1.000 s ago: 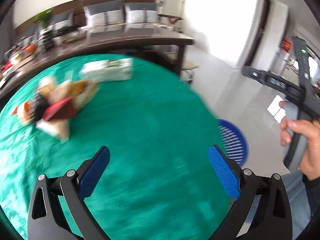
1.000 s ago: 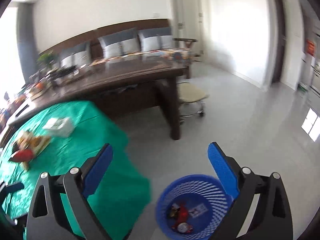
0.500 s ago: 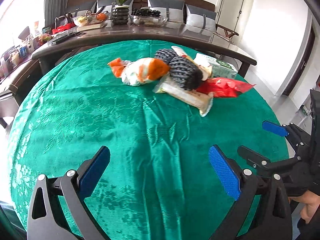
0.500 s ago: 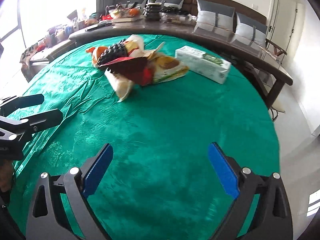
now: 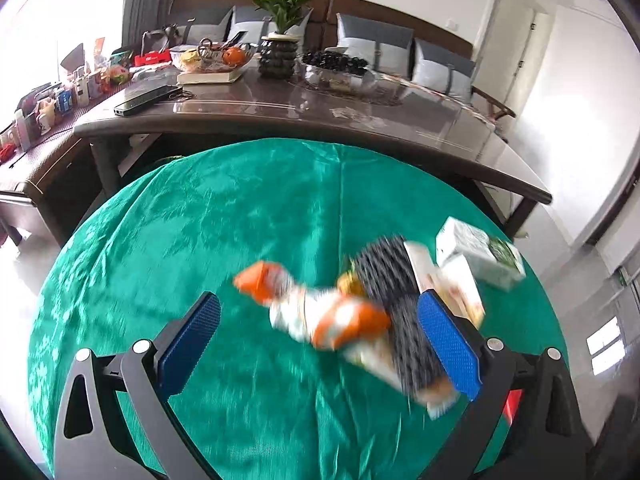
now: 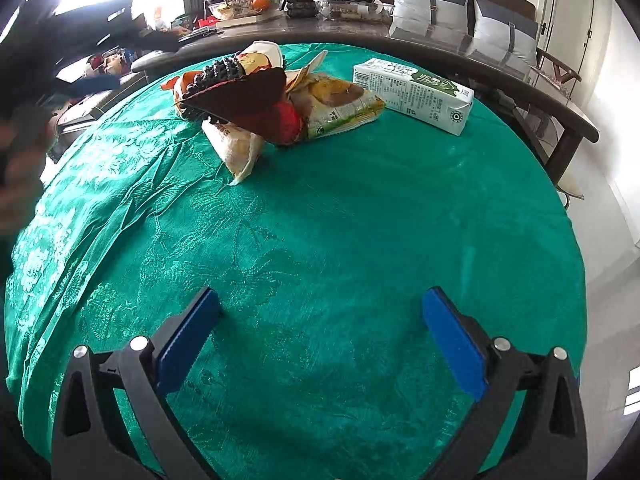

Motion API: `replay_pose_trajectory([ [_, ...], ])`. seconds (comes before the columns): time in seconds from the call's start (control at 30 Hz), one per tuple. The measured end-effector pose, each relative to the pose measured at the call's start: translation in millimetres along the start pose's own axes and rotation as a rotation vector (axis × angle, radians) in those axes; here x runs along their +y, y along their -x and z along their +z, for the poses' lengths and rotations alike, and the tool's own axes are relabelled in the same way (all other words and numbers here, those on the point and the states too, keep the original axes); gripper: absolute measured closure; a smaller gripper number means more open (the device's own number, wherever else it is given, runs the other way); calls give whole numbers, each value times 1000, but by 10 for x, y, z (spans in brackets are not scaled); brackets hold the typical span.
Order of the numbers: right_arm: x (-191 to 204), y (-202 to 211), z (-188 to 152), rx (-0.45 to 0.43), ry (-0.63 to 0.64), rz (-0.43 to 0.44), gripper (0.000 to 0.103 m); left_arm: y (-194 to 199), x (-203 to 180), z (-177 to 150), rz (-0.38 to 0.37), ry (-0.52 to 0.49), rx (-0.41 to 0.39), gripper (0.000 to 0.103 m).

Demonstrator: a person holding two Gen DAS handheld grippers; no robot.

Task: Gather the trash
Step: 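Grasp the orange-white bag with the left tool while the right tool grasps the red wrapper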

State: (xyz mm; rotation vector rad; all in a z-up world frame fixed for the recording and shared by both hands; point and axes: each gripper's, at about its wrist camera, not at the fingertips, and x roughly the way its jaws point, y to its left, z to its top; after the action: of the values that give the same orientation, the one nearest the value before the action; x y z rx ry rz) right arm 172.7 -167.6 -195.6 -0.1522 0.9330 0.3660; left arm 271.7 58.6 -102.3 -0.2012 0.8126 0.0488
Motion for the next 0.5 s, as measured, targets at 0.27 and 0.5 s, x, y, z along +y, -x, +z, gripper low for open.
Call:
replay_pose_trajectory([
  [0.27,13,5,-3,-1,-1,3,5,-215,227,-154,52,13,71,5],
  [0.5,11,2,-2,-1,-2,3,5,166,776,-560,111,-34,72,5],
])
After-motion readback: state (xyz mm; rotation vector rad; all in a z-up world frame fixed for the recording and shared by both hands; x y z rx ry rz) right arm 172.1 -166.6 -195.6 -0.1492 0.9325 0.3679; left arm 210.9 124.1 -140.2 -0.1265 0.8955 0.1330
